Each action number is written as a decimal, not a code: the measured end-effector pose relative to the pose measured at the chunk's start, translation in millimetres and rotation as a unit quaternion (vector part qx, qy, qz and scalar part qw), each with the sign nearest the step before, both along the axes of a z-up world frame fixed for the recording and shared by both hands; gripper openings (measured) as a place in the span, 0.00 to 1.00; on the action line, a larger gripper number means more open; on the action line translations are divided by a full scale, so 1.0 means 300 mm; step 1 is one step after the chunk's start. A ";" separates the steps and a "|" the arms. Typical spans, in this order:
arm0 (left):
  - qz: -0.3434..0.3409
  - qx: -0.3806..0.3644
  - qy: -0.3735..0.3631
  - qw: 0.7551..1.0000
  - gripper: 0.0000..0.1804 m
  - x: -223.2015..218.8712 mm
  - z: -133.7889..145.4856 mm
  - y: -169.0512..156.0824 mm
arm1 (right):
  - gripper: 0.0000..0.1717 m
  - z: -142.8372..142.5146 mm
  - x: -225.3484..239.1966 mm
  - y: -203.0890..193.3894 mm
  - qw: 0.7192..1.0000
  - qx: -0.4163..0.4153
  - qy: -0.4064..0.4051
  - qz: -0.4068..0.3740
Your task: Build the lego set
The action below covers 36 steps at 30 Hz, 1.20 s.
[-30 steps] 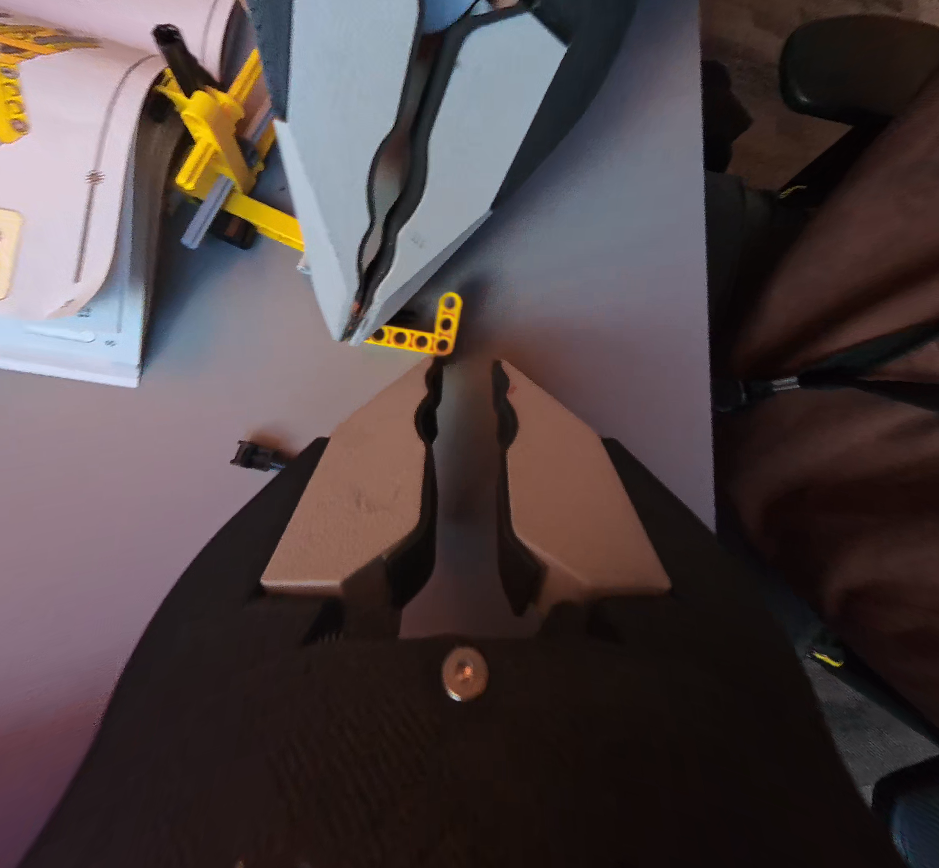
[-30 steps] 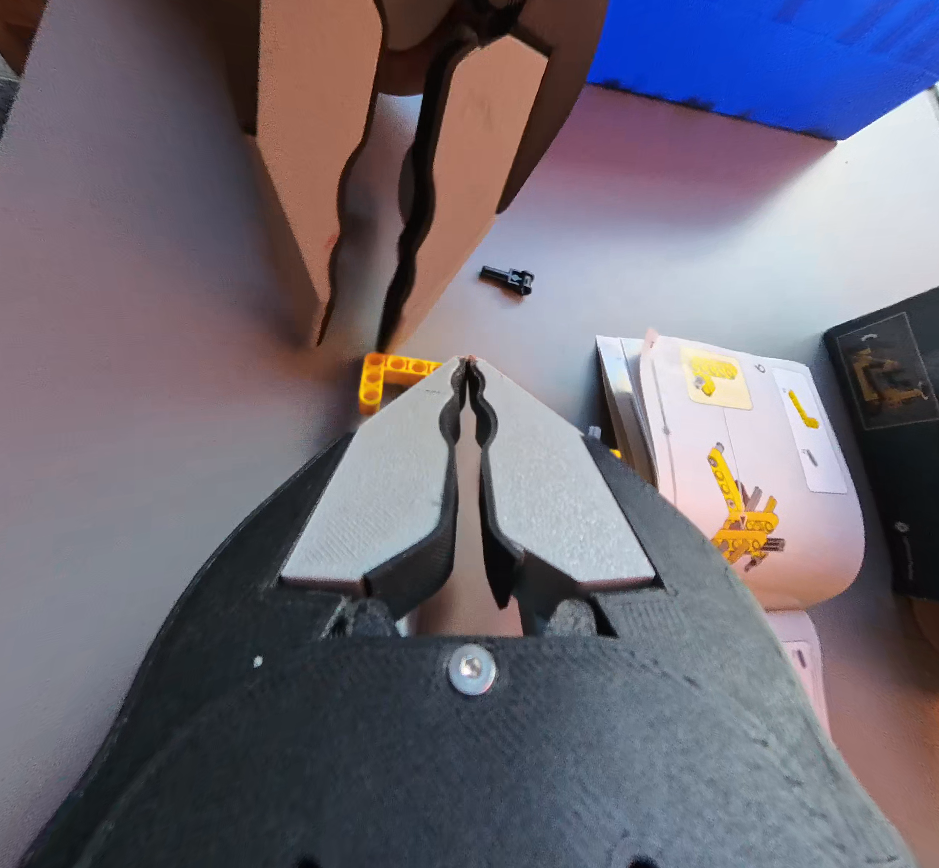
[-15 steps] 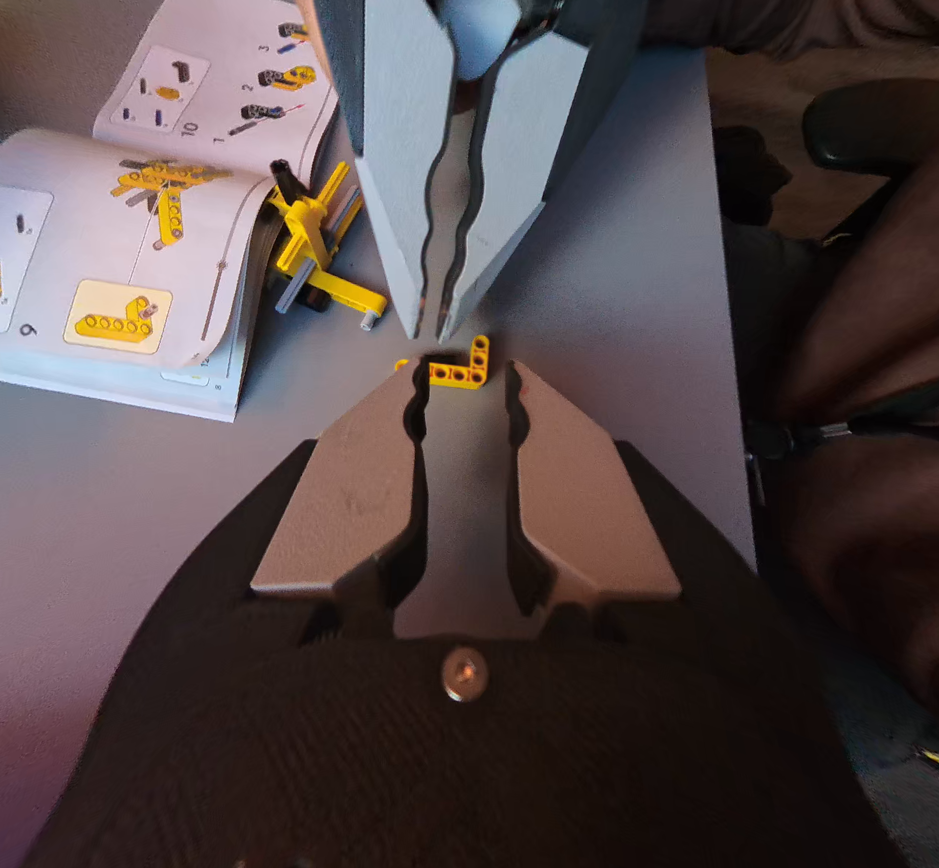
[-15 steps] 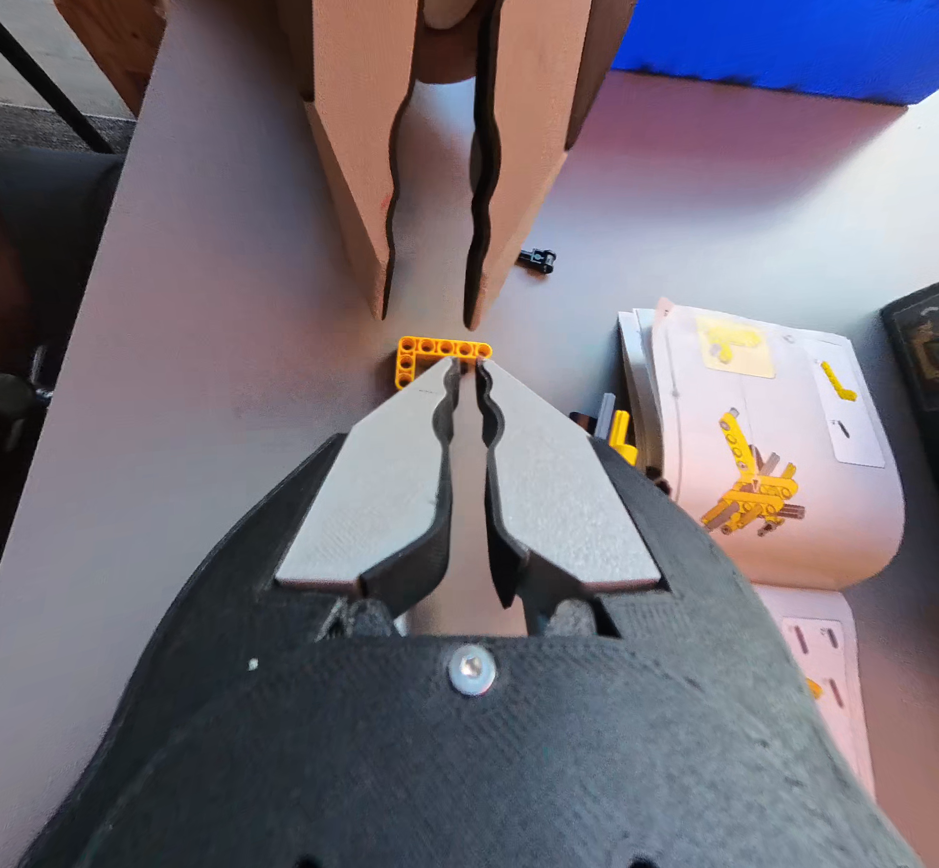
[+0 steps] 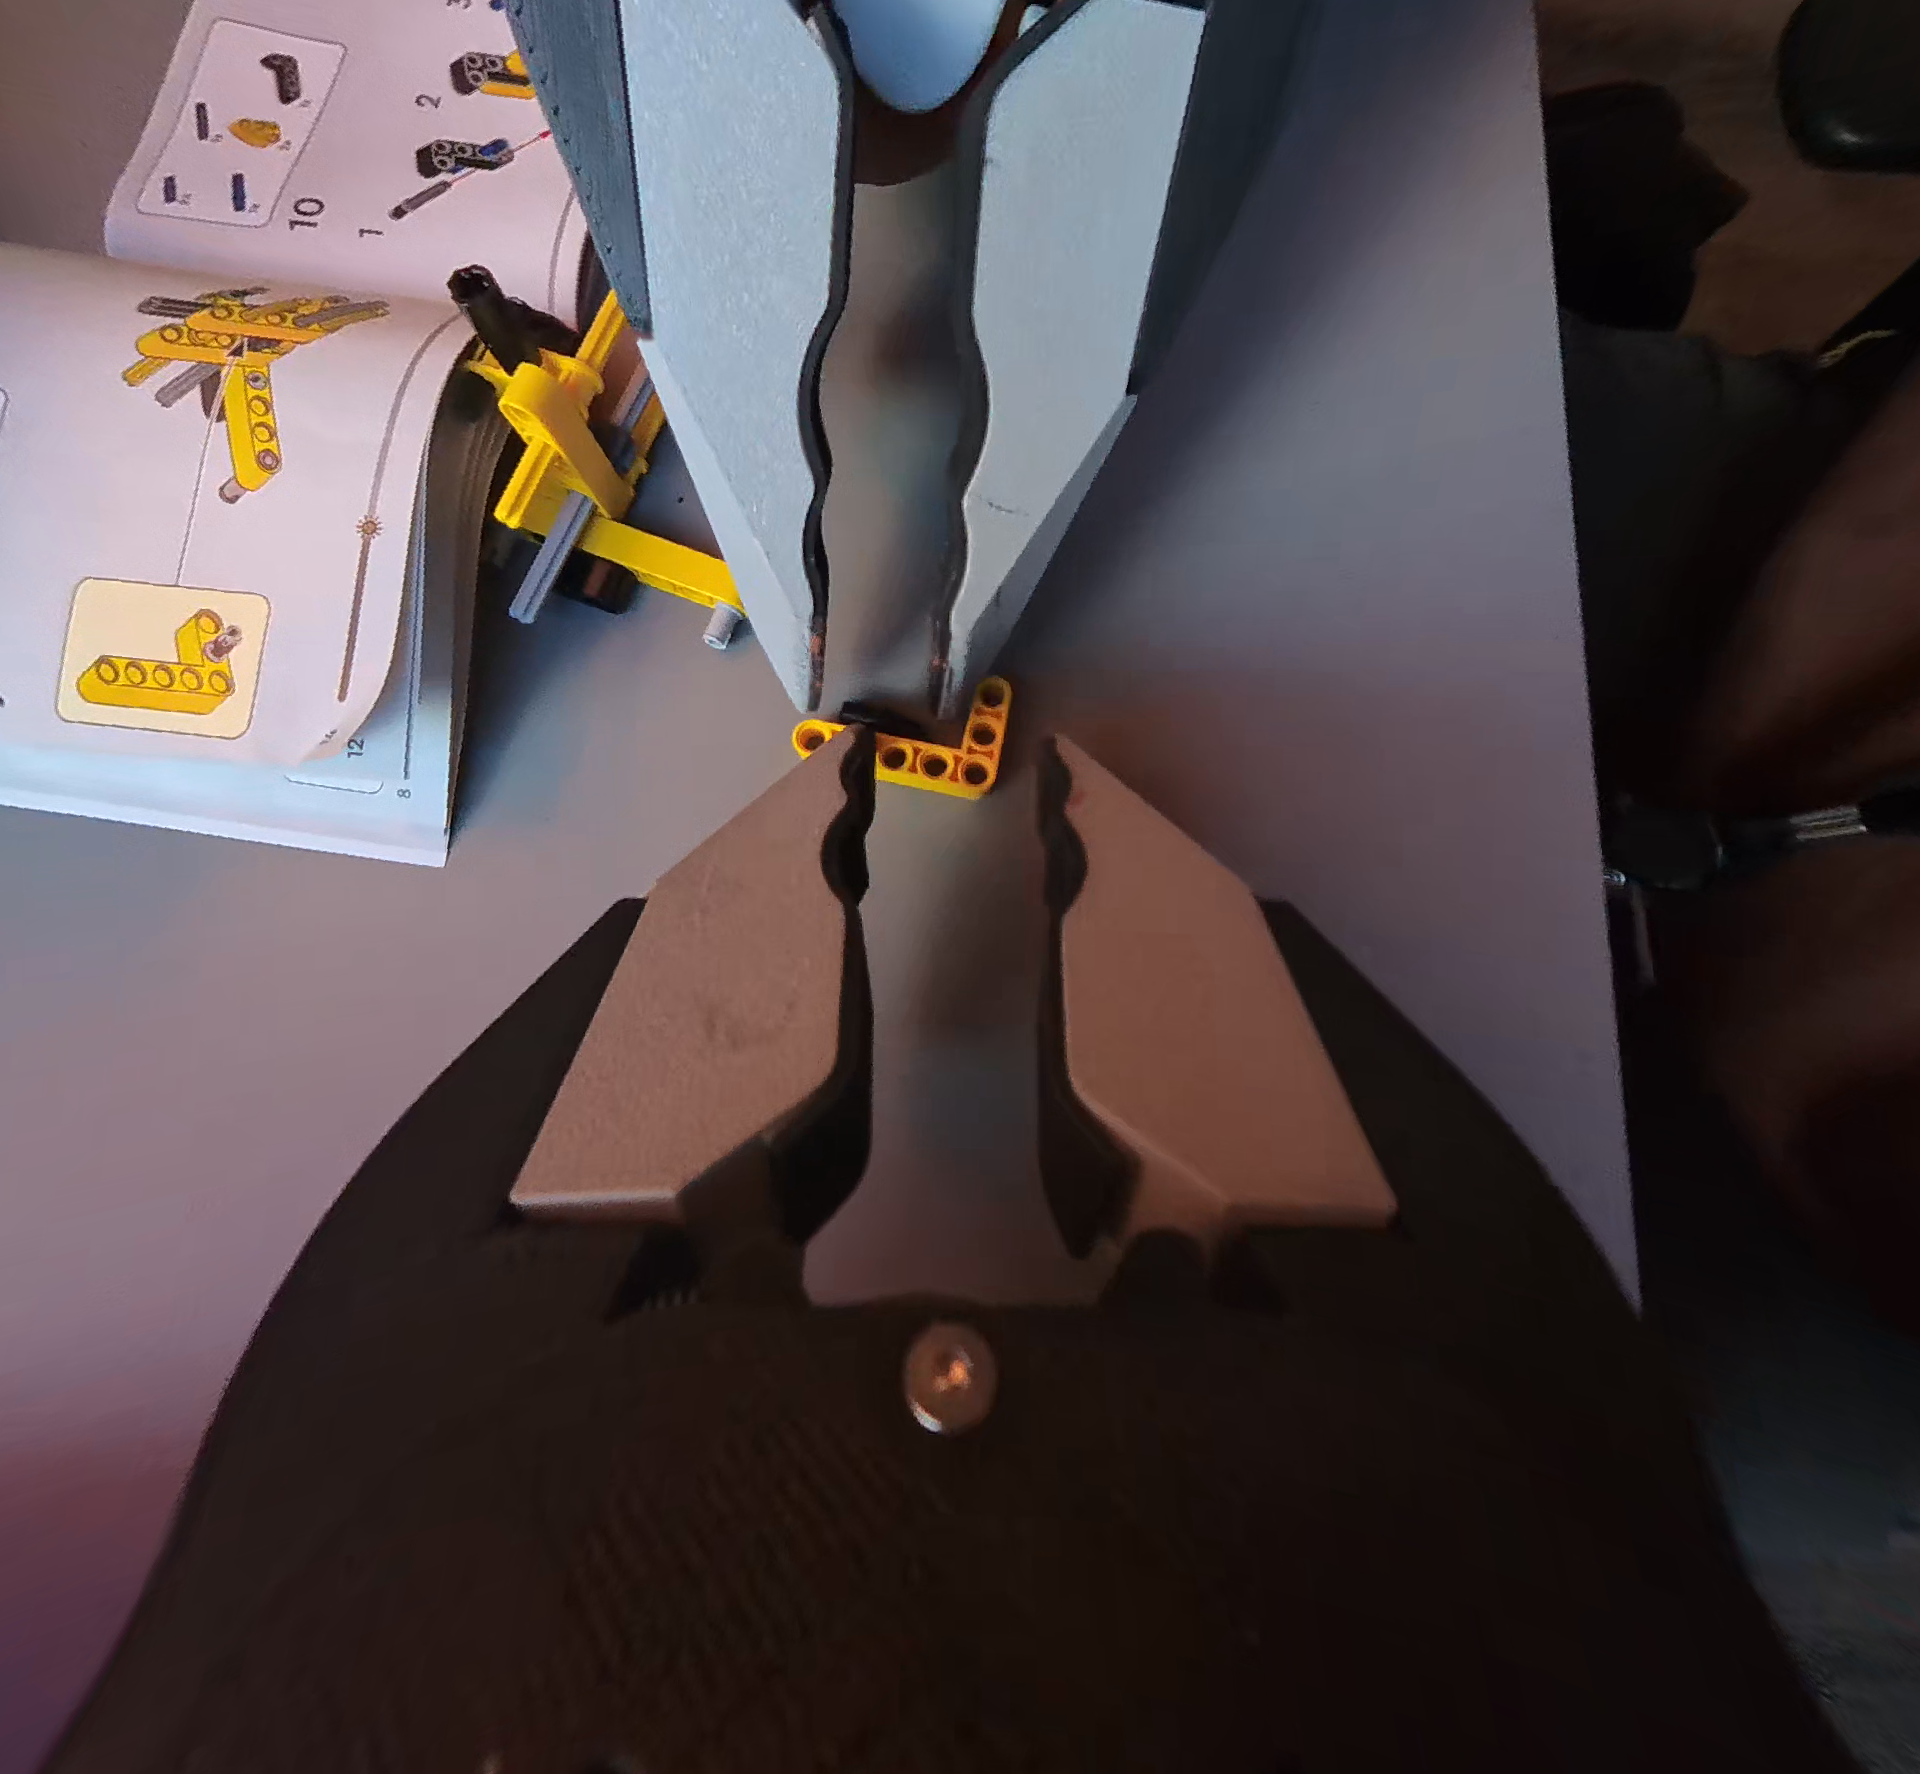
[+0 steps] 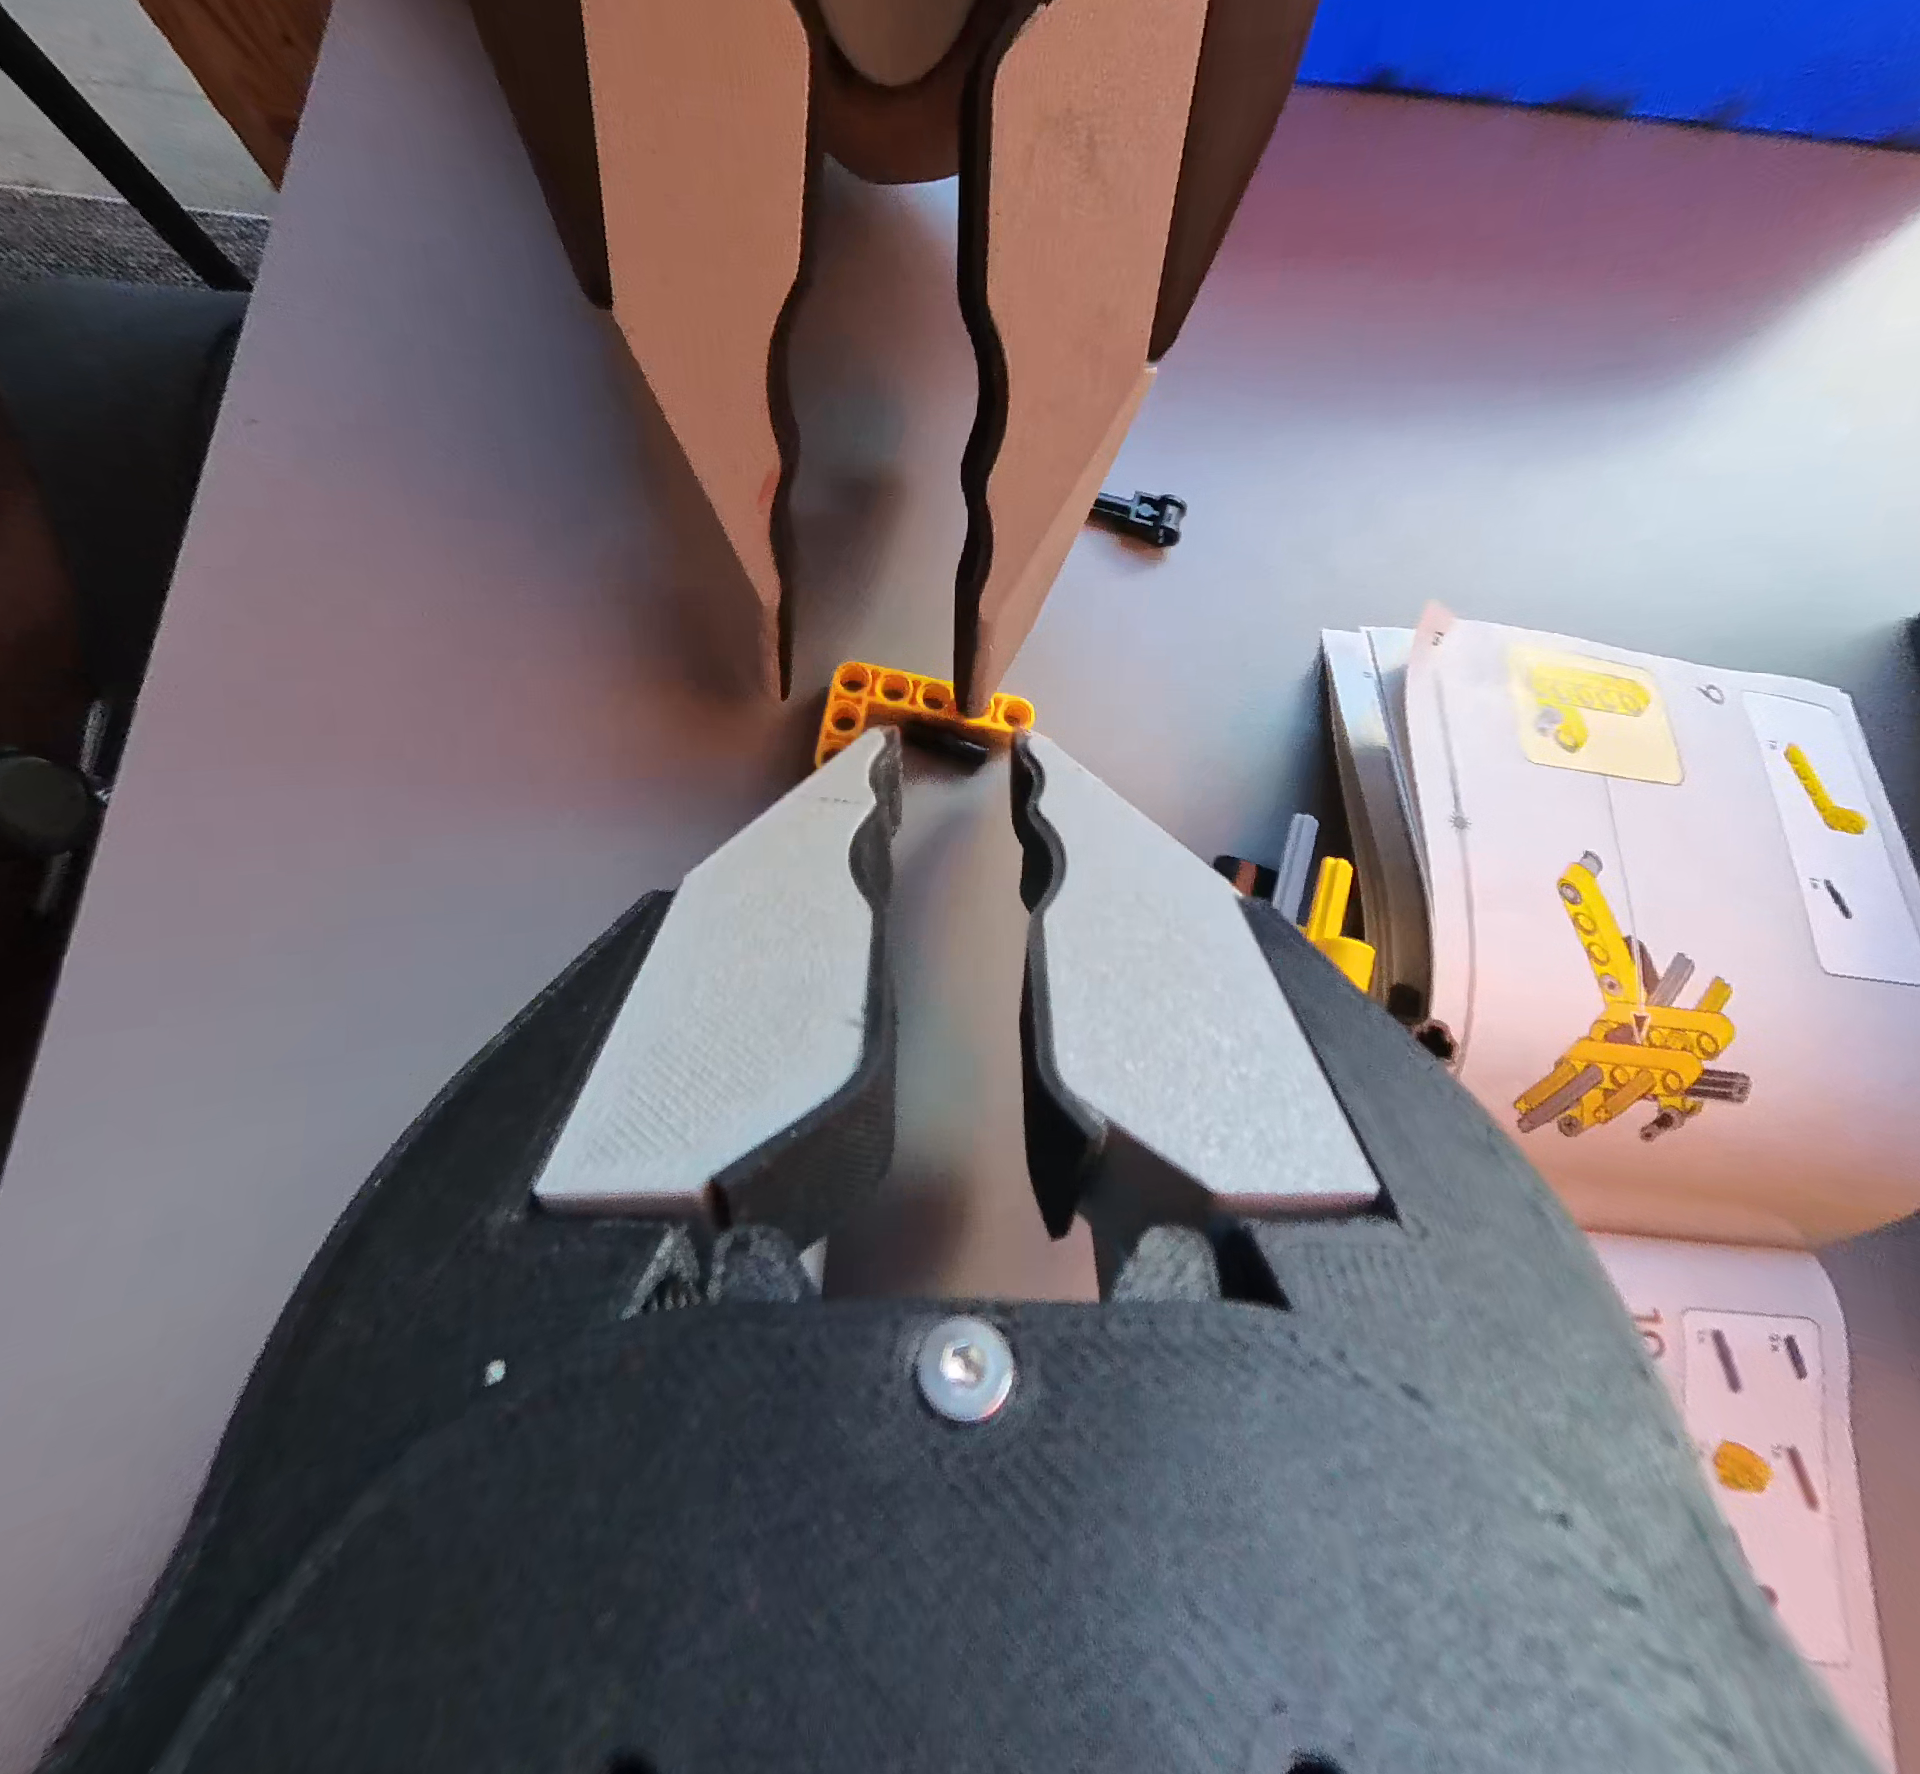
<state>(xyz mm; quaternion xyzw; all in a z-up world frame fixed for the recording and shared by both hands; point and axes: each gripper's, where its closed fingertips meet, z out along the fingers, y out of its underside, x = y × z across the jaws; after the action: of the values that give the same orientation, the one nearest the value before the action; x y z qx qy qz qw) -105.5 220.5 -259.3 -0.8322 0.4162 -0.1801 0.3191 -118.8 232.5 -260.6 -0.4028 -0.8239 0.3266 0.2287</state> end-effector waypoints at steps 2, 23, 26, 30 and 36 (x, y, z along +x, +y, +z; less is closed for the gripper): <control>0.000 -0.002 0.001 1.000 0.14 0.003 0.000 -0.004 | 0.10 -0.007 -0.001 -0.005 1.000 -0.001 -0.004 -0.001; 0.078 -0.063 -0.105 0.989 0.15 -0.054 0.063 0.037 | 0.07 0.156 -0.018 0.025 0.991 0.017 0.131 0.001; 0.086 -0.050 -0.157 0.983 0.14 -0.051 0.122 0.054 | 0.07 0.200 -0.012 0.018 0.984 0.027 0.178 0.016; 0.104 -0.058 -0.252 0.960 0.15 -0.058 0.196 0.080 | 0.07 0.228 -0.013 0.016 0.970 0.079 0.231 0.021; 0.112 -0.069 -0.282 0.950 0.14 -0.061 0.209 0.089 | 0.07 0.256 -0.016 0.007 0.951 0.140 0.276 0.017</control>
<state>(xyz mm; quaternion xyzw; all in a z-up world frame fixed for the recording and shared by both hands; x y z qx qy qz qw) -123.9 247.1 -196.7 -0.8088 0.1999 -0.3988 0.3832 -123.6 234.7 -183.9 -0.2464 -0.7732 0.3099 0.4954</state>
